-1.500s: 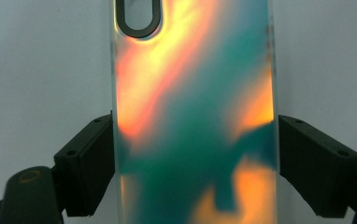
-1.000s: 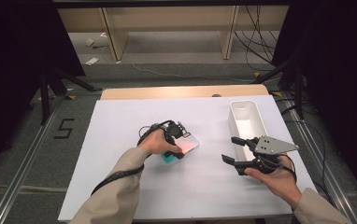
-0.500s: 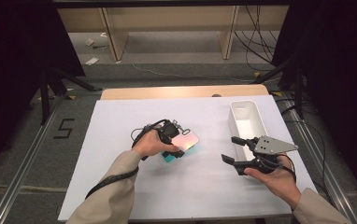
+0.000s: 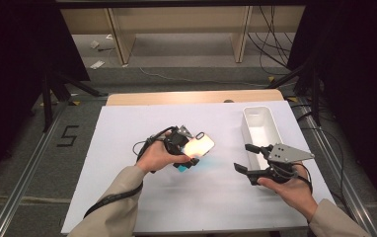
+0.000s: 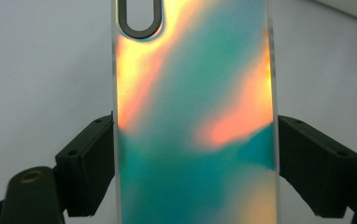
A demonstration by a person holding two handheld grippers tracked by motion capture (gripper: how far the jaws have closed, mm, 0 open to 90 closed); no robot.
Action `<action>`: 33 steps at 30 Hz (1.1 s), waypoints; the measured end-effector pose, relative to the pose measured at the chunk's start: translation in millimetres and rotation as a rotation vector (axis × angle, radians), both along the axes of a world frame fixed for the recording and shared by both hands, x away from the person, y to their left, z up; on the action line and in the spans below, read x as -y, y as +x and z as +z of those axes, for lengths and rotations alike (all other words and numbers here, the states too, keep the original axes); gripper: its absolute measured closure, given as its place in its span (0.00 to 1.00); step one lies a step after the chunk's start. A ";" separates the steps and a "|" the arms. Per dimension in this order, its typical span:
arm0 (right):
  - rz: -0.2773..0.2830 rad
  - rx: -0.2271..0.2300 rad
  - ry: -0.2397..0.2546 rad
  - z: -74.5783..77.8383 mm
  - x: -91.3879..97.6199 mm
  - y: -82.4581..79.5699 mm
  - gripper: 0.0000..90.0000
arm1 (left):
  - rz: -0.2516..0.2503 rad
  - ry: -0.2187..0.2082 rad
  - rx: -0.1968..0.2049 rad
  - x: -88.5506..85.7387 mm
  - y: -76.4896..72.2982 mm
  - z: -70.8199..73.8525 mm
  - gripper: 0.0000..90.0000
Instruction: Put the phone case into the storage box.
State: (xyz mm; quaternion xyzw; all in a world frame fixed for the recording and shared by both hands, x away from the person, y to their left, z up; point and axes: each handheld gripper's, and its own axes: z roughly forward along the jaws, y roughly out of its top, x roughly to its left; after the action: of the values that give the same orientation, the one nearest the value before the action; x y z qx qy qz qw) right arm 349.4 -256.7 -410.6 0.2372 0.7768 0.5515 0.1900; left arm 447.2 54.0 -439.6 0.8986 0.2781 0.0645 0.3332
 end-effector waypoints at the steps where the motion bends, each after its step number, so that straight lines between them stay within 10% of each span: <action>1: 0.000 0.000 0.000 0.0 0.0 0.0 0.29 | 0.004 -0.009 0.007 -0.9 -1.4 1.1 0.19; 17: -0.012 0.007 -0.008 -1.3 -2.9 1.2 0.28 | 0.129 -0.113 0.121 -27.7 -18.7 -3.7 0.19; 33: -0.023 0.008 -0.009 -1.3 -4.2 2.0 0.27 | 0.139 -0.124 0.197 -29.1 -39.1 -0.6 0.19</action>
State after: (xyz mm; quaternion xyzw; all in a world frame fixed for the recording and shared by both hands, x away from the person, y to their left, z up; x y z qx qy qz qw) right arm 351.4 -252.5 -411.9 0.2434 0.7757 0.5468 0.2004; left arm 408.1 83.1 -440.2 0.8440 0.3093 0.1581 0.4086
